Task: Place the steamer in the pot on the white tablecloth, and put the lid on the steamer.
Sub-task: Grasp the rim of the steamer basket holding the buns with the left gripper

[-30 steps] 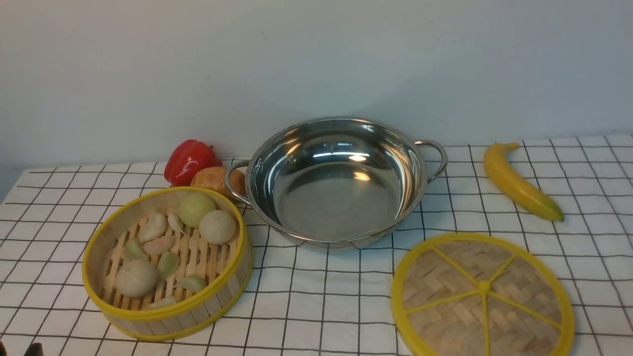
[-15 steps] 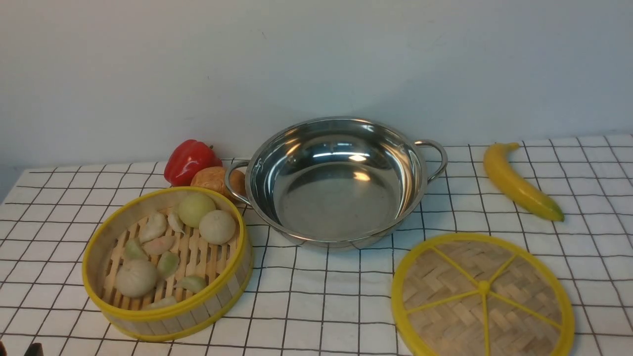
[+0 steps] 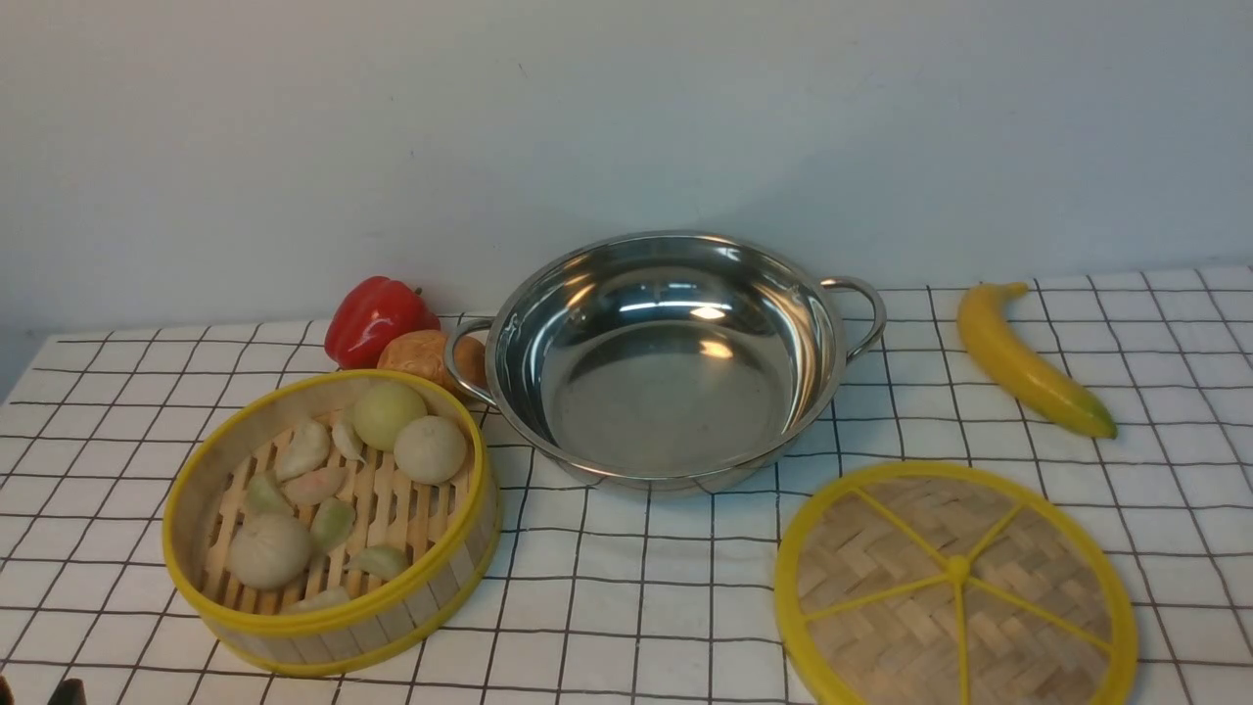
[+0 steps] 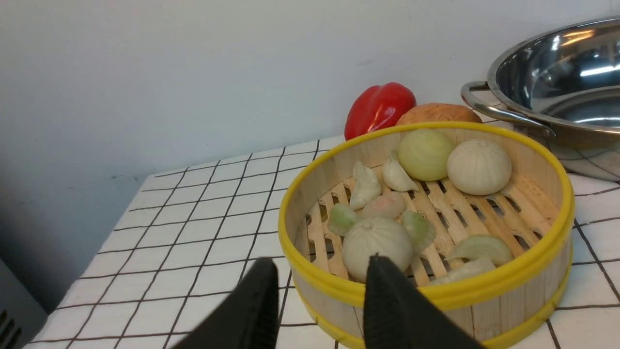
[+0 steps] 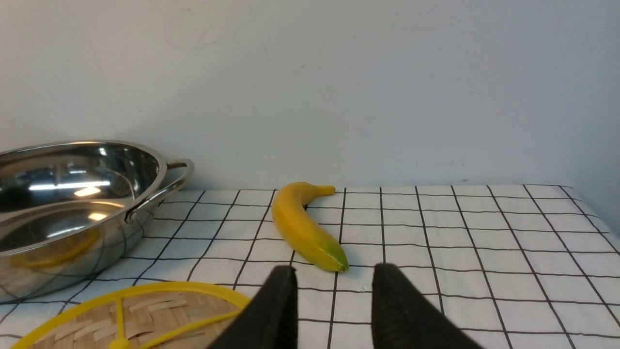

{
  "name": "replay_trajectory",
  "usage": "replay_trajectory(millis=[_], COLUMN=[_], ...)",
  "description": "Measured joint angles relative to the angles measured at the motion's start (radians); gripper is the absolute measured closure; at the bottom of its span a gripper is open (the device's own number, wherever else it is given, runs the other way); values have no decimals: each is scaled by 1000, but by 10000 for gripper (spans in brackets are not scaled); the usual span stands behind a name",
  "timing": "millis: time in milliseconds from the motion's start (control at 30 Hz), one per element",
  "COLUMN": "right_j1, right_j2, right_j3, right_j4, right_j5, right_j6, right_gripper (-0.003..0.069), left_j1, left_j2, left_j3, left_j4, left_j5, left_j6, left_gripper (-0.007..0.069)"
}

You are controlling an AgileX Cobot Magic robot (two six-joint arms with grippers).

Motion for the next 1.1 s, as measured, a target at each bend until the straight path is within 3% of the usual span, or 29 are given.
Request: replay_trajectory(millis=[67,200,400,600,767,1100], right_j1=[0,0,0,0,0,0], right_j2=[0,0,0,0,0,0], right_j3=[0,0,0,0,0,0], right_j4=[0,52,301,518,608,660], right_j5=[0,0,0,0,-11,-29], right_j6=[0,15,105,151,155,157], right_gripper=[419,419,419,419,419,419], left_j1=[0,0,0,0,0,0], left_j2=[0,0,0,0,0,0], left_j3=[0,0,0,0,0,0], left_j4=[-24,-269,-579,-619,-621,-623], left_j5=[0,0,6,-28,-88,-179], left_j6=[-7,-119,-219,-209,-209,-209], left_gripper=[382,382,382,382,382,382])
